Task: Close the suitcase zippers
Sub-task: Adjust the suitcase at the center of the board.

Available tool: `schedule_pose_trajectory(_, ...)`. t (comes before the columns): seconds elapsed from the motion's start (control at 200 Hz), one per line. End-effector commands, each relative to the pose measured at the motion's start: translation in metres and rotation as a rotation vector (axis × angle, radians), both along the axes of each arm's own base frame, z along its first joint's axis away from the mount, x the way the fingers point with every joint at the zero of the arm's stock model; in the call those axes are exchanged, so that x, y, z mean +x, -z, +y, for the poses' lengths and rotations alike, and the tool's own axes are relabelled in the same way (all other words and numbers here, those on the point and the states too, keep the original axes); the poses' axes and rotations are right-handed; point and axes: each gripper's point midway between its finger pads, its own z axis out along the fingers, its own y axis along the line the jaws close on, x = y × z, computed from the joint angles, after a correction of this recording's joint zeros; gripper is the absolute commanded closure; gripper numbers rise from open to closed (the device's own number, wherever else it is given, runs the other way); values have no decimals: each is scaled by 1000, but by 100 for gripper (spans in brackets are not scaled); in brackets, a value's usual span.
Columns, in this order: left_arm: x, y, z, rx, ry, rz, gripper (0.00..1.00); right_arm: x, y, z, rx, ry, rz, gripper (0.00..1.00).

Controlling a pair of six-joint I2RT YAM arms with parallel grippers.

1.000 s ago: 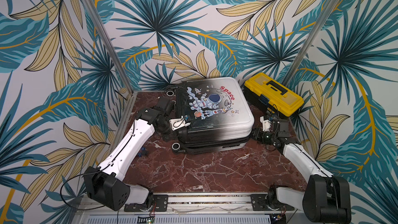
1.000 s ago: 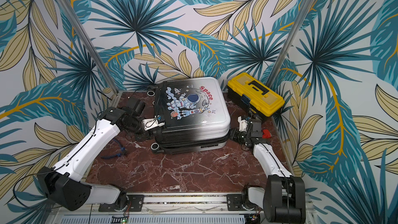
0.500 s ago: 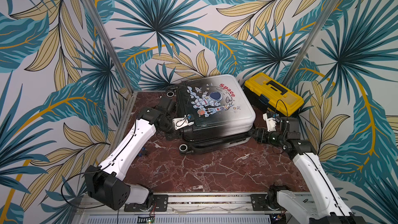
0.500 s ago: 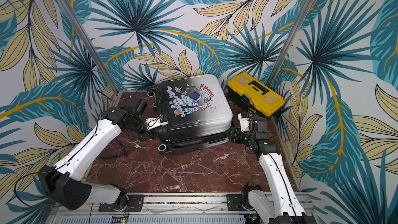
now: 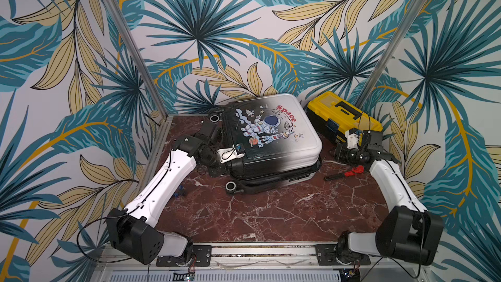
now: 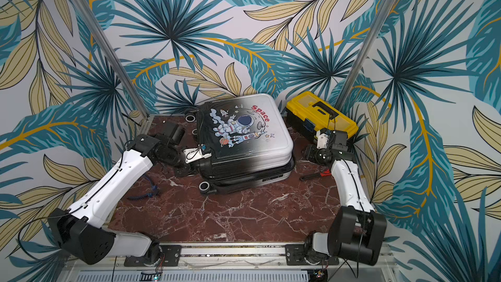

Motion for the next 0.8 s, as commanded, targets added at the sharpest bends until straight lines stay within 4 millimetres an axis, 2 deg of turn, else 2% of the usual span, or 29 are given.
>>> schedule_pose_trajectory(0.0,32,-45,-14,-103,-20,-178,53,7,19,2,33,-108,69,48)
schedule_pose_trajectory(0.125,34,-47,-17,-117,-14,-173,53,14,39,15,133,-170,123,53)
schedule_pose_trajectory(0.31,40,-45,-22,-125,-7,-159,53,18,58,42,281,-233,128,57)
schedule_pose_trajectory(0.456,44,-46,-23,-120,-3,-163,53,16,59,62,354,-275,117,58)
schedule_pose_trajectory(0.656,47,-50,-19,-108,-26,-180,52,4,58,93,429,-345,113,59)
schedule_pose_trajectory(0.791,45,-47,-8,-72,-47,-195,48,-4,60,98,438,-341,100,59)
